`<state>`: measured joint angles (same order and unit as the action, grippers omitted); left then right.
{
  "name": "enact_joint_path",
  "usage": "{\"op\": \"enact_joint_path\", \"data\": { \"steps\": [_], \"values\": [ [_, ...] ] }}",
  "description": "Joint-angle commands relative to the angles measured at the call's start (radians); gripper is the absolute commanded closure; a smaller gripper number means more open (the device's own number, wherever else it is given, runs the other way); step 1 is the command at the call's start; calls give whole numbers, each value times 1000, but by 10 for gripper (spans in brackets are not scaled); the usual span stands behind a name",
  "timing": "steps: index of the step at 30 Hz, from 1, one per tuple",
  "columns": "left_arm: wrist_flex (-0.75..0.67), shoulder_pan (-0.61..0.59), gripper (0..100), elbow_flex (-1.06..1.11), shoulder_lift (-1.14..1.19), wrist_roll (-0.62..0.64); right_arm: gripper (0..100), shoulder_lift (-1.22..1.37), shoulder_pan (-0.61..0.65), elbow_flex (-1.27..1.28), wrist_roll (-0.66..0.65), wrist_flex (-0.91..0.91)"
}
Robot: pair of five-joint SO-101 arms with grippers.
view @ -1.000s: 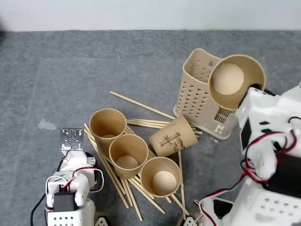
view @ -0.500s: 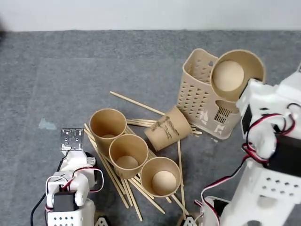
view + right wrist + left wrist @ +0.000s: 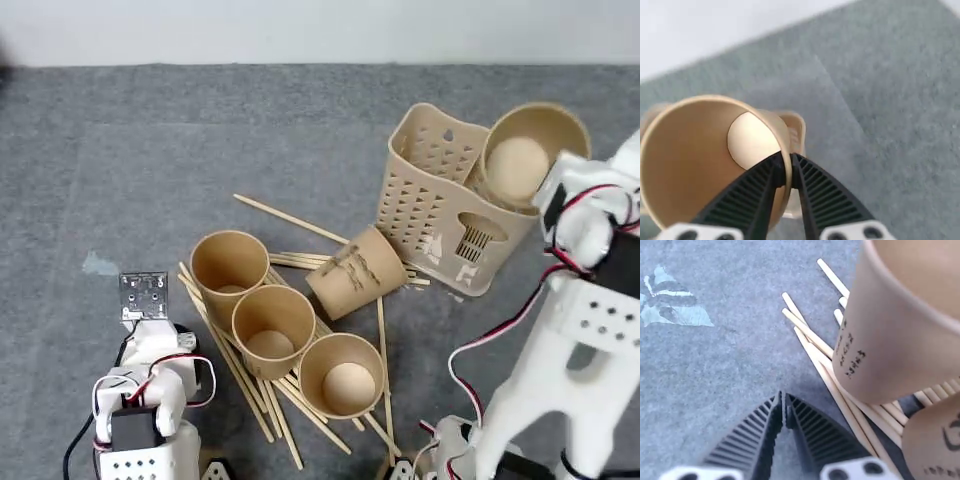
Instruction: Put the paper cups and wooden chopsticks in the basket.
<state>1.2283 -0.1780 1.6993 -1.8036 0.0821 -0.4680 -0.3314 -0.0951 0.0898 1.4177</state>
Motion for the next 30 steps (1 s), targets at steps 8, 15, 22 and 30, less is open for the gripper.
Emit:
{"op": "enact_joint_path", "data": {
  "steps": [8,15,22,30],
  "values": [
    [-18,-9,985,-117,-15,-9,759,53,22,-20,-41,48],
    [-23,-2,984,-325,-15,-9,700,56,93,-186,-41,61],
    [-52,-8,984,-510,-15,-8,700,77,145,-218,-41,79],
    [-94,-8,984,-513,-15,-8,700,239,74,-216,-44,-125]
  ]
}}
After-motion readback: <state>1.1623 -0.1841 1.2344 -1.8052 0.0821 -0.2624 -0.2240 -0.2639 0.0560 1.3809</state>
